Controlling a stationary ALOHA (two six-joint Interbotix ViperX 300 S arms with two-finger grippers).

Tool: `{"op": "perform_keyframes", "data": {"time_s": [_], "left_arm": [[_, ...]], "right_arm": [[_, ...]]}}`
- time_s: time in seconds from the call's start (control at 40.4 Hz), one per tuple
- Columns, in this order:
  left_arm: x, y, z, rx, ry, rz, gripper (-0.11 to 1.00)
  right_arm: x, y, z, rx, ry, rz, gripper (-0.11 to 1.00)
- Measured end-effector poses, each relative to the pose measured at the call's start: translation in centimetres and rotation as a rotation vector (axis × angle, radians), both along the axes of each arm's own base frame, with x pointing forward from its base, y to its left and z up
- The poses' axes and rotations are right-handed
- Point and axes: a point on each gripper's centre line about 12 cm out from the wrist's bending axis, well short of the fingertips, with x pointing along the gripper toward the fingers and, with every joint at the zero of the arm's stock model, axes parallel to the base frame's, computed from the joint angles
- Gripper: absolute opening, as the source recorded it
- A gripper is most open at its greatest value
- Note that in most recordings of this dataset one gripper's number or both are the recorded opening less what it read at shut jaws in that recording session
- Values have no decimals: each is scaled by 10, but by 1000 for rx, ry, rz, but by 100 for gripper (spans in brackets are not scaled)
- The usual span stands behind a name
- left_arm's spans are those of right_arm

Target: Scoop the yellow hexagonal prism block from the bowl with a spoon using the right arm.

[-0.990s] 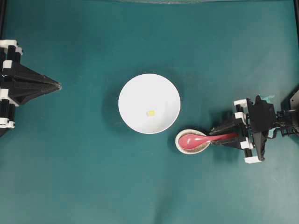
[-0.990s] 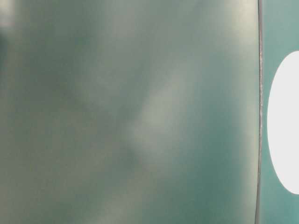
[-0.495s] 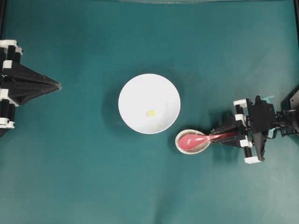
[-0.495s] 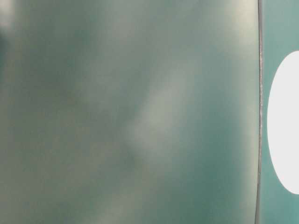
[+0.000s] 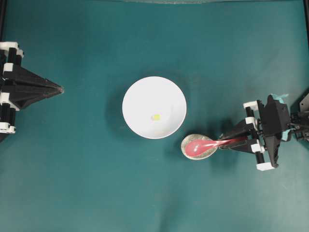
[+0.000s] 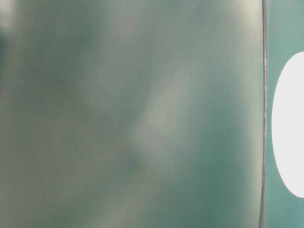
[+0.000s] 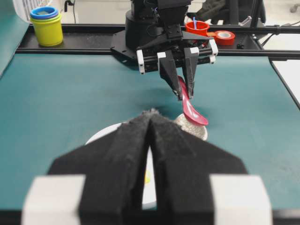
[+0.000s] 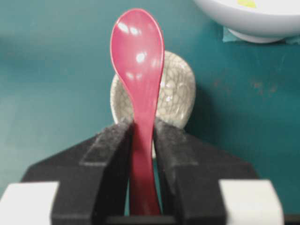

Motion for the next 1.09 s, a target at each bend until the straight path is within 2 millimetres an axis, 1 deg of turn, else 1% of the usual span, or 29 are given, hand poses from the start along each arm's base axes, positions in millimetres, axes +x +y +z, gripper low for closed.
{"op": "perform_keyframes", "data": {"time_s": [0.148, 0.223, 0.544, 0.693, 0.816, 1.089], "left_arm": [[0, 0, 0, -2, 0, -2, 0], [0, 0, 0, -2, 0, -2, 0], [0, 0, 0, -2, 2, -2, 0], [0, 0, 0, -2, 0, -2, 0], [0, 0, 0, -2, 0, -2, 0], [0, 0, 0, -8, 0, -2, 0]], "right_arm": [[0, 1, 2, -1, 47, 6, 22], [1, 2, 3, 0, 53, 7, 20], [3, 2, 4, 12, 55, 0, 20], [4, 2, 4, 16, 57, -4, 18], [4, 1, 4, 18, 58, -10, 11], [4, 1, 4, 23, 64, -20, 11]]}}
